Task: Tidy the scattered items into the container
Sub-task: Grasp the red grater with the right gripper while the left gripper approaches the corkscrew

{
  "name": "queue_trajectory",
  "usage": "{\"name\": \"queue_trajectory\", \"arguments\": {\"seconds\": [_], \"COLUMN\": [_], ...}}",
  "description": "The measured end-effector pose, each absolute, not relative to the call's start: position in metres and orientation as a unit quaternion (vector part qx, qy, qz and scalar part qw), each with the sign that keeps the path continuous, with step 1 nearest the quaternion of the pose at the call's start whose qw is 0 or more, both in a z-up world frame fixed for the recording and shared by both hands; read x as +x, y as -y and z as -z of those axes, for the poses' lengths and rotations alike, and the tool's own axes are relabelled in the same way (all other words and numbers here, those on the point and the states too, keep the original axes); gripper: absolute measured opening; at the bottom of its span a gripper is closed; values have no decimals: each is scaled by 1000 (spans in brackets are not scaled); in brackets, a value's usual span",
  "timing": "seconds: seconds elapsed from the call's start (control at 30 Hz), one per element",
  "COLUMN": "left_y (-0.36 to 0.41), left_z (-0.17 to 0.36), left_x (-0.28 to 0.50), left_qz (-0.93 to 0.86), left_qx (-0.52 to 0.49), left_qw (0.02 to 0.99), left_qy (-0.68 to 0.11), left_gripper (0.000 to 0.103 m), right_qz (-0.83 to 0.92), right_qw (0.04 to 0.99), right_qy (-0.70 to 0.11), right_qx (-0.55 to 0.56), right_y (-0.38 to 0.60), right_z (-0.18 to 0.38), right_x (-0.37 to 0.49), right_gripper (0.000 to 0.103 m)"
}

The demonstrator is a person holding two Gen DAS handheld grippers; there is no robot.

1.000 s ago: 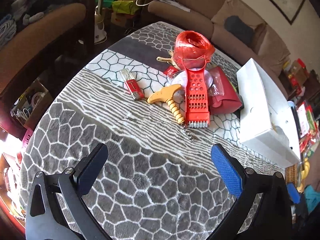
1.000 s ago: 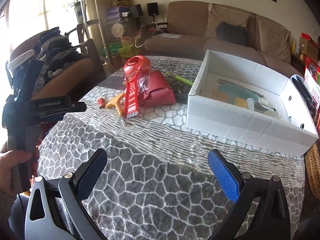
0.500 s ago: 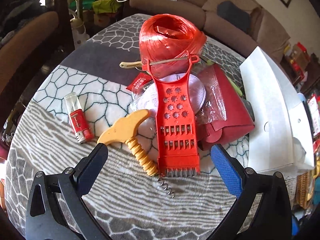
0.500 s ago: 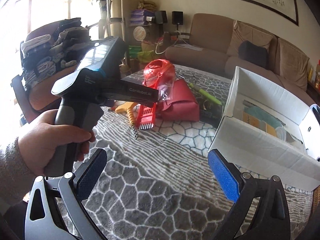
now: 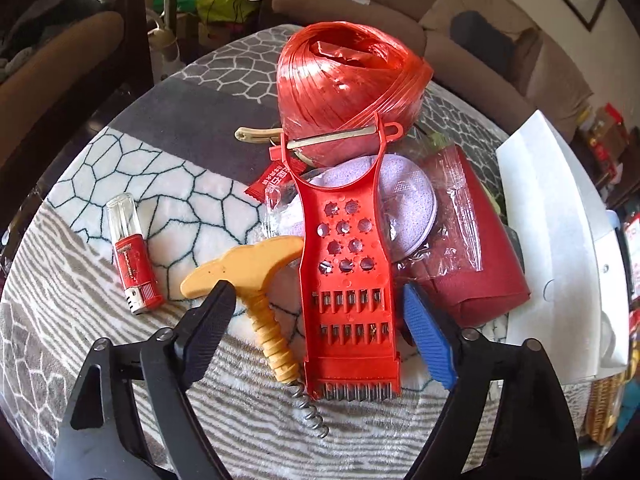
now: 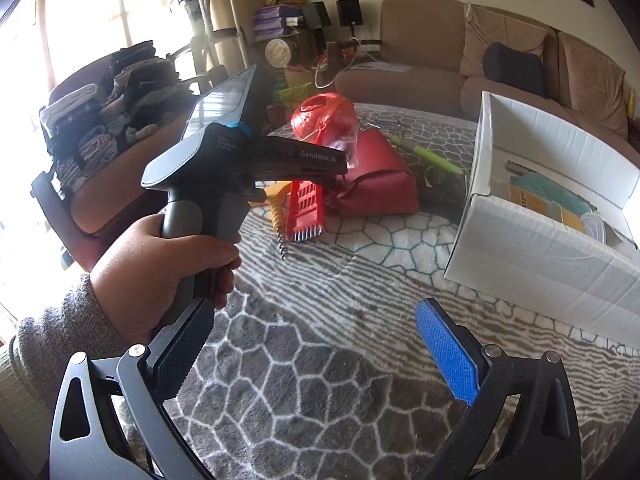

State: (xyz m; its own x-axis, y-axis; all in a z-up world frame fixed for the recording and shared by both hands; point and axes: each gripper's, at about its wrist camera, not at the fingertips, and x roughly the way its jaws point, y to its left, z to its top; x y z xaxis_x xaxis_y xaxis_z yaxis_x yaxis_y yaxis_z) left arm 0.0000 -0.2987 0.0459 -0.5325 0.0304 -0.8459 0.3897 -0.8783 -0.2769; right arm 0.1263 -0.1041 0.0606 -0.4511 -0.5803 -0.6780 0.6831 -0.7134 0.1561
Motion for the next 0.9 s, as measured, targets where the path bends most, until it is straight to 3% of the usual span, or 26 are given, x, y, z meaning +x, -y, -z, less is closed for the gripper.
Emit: {"name": "queue_trajectory", "arguments": {"seconds": [0.07, 0.5, 0.8, 0.9], "left_y": [301, 338, 393, 413], "left_z": [-50, -96, -102, -88], "left_x": [1, 33, 51, 55], "left_qz": [847, 849, 839, 822], "left_qx": [471, 434, 414, 425], "left_qw": [89, 22, 35, 44], "left_qy": [-232, -300, -351, -377], "left_gripper": [46, 43, 41, 46], "right_qz": [846, 841, 837, 833], "right_qw": [370, 367, 389, 396], "right_qy": [-62, -58, -58, -47], "right_qx": [379, 393, 380, 383], "right_y": [103, 106, 129, 155], "right_z": [-58, -51, -49, -51], "right_x": [124, 124, 123, 103], "right_gripper": [103, 103, 102, 86]}}
